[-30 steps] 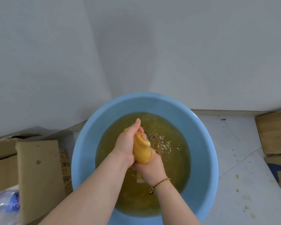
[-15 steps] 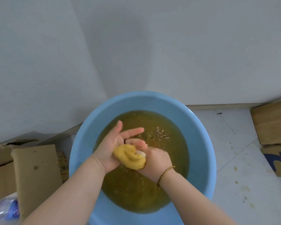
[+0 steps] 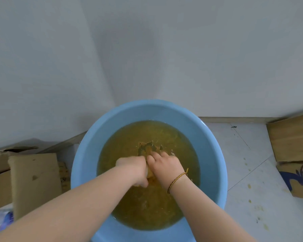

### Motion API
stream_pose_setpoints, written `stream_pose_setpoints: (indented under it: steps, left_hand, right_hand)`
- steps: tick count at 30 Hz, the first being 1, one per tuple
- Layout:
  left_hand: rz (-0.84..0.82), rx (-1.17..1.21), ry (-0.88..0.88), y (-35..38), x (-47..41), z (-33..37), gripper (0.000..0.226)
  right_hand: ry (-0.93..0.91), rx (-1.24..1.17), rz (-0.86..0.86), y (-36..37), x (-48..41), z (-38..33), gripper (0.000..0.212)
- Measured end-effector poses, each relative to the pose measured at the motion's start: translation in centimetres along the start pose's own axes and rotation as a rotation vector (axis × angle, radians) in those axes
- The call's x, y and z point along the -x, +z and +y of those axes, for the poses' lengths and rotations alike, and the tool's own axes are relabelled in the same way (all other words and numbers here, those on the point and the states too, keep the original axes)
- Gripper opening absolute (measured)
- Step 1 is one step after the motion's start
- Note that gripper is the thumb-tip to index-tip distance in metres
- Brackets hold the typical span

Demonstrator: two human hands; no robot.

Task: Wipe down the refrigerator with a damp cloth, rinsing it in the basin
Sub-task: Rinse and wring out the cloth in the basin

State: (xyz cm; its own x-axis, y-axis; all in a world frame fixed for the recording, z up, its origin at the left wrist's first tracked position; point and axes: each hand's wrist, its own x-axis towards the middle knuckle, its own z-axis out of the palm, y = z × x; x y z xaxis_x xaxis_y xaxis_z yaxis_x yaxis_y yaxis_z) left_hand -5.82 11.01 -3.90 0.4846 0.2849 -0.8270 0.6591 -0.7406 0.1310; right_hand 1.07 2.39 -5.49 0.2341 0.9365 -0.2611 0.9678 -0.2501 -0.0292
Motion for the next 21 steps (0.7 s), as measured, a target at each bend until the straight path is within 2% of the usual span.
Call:
stream_pose_setpoints:
  steps: [3,5,7,9,11,12,14,15,16,18,20,21]
  left_hand:
    - [0.316,-0.23,0.069,1.2,-0.2,0.6,0.043]
    - [0.443,-0.36,0.191,1.7,-0.5,0.3,0.034]
    - [0.484,-0.458,0.311,1.6,-0.7,-0.5,0.027]
    - [0.487,-0.506,0.378,1.4,-0.6,-1.2,0.026]
    - [0.498,-0.47,0.362,1.5,-0.4,-1.4,0.027]
    - [0.514,-0.432,0.324,1.5,-0.2,-1.3,0.029]
    - [0.542,-0.292,0.185,1.6,0.1,-1.0,0.043]
    - [0.537,-0.142,0.095,1.6,0.5,-0.8,0.056]
    - [0.516,0.104,0.011,1.5,1.1,-0.6,0.07]
    - [0.374,0.819,-0.111,1.2,2.1,0.2,0.088]
    - [0.168,1.55,-0.153,1.2,2.0,0.6,0.088]
    - [0.089,1.782,-0.199,0.9,1.5,0.5,0.079]
  right_hand:
    - [0.161,-0.254,-0.186,0.4,0.4,-0.3,0.037]
    - [0.315,-0.441,-0.189,0.5,0.9,-0.8,0.024]
    - [0.421,-0.638,-0.225,0.4,1.0,-1.1,0.01]
    - [0.431,-0.737,-0.336,0.0,0.7,-1.2,0.014]
    - [0.427,-0.716,-0.372,-0.5,0.5,-1.1,0.01]
    - [0.435,-0.685,-0.365,-0.5,0.4,-1.1,0.015]
    - [0.511,-0.606,-0.293,-0.6,0.3,-1.4,0.021]
    - [0.545,-0.553,-0.224,-0.5,0.6,-1.6,0.02]
    - [0.559,-0.494,-0.138,-0.3,0.7,-1.7,0.019]
    - [0.571,-0.389,-0.037,-0.3,1.1,-2.0,0.022]
    - [0.537,-0.245,0.162,0.1,1.3,-2.4,0.025]
    - [0.527,-0.211,0.28,0.4,1.3,-2.8,0.024]
